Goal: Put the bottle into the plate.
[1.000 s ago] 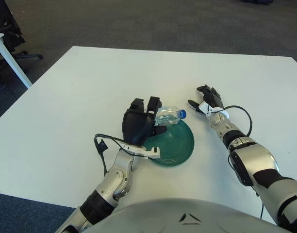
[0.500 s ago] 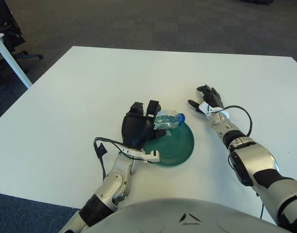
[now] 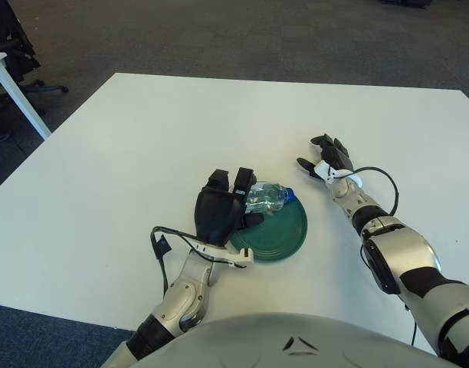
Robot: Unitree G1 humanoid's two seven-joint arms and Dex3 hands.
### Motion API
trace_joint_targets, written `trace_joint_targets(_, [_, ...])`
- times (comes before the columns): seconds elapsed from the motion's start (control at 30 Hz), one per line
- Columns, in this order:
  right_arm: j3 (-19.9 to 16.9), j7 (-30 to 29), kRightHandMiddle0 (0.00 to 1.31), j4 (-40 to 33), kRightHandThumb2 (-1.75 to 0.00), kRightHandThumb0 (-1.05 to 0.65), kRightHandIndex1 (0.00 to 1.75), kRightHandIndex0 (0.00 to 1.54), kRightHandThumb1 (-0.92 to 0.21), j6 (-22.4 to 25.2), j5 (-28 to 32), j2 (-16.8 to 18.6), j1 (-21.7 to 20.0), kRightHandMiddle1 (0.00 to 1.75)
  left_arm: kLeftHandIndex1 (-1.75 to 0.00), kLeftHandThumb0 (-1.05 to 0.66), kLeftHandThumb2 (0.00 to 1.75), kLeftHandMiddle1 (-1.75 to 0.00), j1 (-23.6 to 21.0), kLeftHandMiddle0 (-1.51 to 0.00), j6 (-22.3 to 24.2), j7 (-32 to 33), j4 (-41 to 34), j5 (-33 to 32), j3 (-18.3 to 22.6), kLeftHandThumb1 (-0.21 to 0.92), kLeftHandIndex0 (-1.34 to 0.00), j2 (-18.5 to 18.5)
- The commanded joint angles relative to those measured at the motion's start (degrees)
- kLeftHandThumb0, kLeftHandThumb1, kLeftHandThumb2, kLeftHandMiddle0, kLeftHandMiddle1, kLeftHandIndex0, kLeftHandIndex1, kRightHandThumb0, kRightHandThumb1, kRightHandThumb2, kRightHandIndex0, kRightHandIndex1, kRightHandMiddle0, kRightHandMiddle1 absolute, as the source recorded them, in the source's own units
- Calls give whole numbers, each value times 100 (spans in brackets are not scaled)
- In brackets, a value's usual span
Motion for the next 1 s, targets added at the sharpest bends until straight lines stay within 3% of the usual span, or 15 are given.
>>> trace_joint_targets(0.0, [-80,350,0,422,-45,-77,7,62,-92,442,68,-38,666,91,-175,-41,101,-175,84,-98,-34,90,30,99,-34,56,-43,45])
trace_joint_targets(0.6, [-52,335,0,416,-47,-79,8,63,-92,417,46,-41,645,90,-175,-41,101,-175,387,-96,-227,-352,-52,-5,-185,56,-43,127])
trace_joint_targets(0.97, [-56,309,0,410,-47,-78,8,62,-92,358,51,-40,641,91,-175,-41,101,-175,430,-95,-330,-253,48,-58,-215,55,-43,89])
